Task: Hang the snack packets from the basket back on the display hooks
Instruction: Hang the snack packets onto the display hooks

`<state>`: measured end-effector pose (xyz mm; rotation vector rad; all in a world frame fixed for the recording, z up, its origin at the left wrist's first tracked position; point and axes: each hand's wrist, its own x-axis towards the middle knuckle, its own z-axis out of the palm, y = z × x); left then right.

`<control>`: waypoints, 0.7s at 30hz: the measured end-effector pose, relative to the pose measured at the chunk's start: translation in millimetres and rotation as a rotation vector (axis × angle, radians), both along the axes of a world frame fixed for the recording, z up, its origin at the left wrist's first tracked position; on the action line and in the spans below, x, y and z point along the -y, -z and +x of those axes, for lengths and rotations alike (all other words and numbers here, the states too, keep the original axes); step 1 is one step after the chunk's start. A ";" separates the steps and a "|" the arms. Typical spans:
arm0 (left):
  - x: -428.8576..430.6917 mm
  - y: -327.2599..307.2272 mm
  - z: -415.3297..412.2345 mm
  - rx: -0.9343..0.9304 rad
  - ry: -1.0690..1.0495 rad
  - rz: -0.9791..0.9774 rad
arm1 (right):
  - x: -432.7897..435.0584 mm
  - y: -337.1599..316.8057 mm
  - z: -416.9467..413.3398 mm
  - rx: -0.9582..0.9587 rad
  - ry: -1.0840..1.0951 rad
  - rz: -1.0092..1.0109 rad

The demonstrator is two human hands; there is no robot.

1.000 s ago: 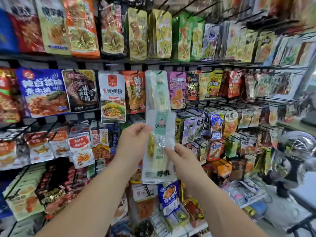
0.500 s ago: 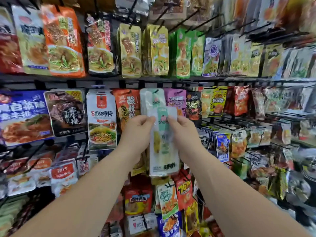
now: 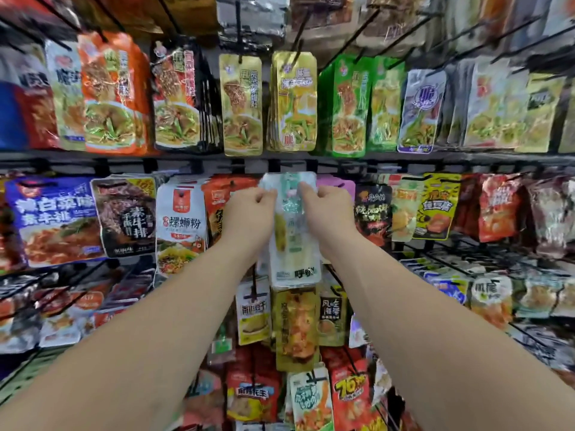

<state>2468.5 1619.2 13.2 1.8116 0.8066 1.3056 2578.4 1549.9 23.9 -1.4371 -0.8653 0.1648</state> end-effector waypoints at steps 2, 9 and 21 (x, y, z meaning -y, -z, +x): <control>-4.8 1.9 2.3 -0.008 -0.024 -0.005 | -4.7 3.1 3.4 0.008 0.005 -0.010; -15.8 5.6 5.6 -0.108 -0.120 0.032 | -16.2 11.7 12.0 0.099 0.078 -0.053; -10.4 54.7 1.5 -0.136 -0.191 0.294 | -5.8 60.3 7.1 0.503 0.205 -0.052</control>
